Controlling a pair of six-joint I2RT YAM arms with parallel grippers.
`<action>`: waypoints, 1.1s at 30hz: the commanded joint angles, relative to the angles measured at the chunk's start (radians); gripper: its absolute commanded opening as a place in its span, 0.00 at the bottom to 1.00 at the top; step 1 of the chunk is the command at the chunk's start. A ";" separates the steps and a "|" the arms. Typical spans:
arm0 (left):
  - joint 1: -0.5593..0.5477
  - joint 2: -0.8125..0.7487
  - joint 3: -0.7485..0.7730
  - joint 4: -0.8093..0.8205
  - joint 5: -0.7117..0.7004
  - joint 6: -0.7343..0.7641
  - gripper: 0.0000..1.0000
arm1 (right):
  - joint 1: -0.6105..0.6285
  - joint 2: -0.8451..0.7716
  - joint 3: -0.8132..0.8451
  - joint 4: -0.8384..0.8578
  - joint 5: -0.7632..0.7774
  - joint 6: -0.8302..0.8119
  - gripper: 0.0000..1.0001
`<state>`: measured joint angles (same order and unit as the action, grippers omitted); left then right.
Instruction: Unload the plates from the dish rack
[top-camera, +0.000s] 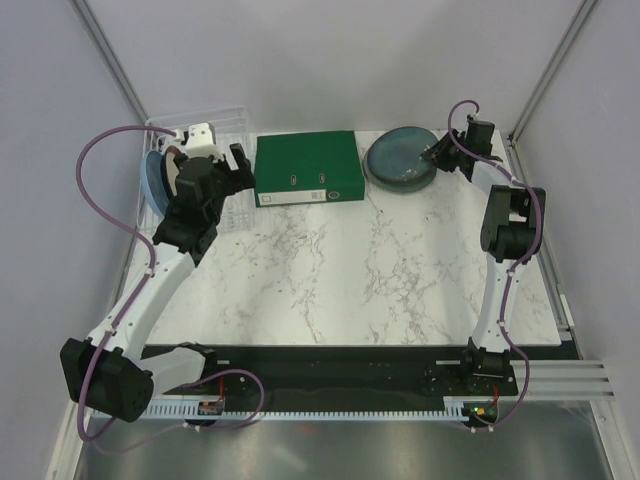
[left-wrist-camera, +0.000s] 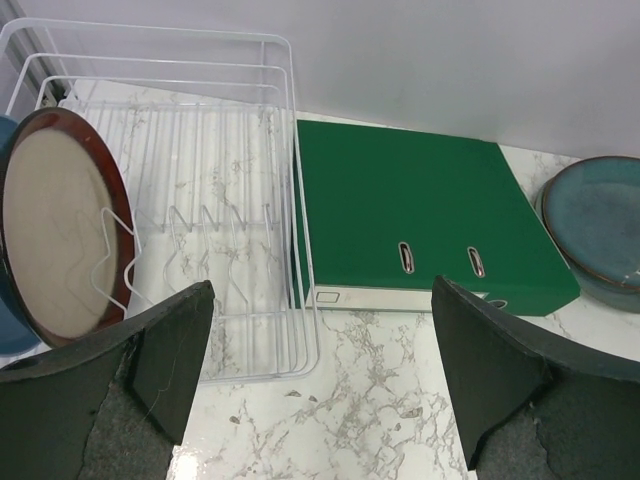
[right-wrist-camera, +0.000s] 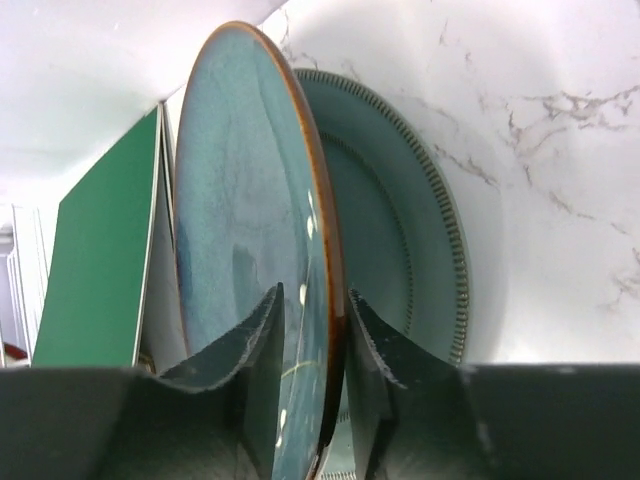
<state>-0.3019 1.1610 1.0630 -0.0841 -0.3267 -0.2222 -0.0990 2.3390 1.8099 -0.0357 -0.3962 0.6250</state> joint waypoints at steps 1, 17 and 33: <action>0.010 0.002 0.023 -0.002 -0.032 0.034 0.96 | 0.007 -0.017 0.034 0.011 -0.067 -0.008 0.36; 0.020 0.006 0.028 -0.051 -0.057 0.043 0.96 | 0.019 -0.086 0.114 -0.371 0.245 -0.304 0.64; 0.161 0.094 0.097 -0.069 -0.195 0.125 1.00 | 0.033 -0.401 -0.162 -0.320 0.326 -0.350 0.68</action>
<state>-0.2035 1.2083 1.0985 -0.1638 -0.4461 -0.1574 -0.0780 2.1235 1.7718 -0.4194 -0.0692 0.2737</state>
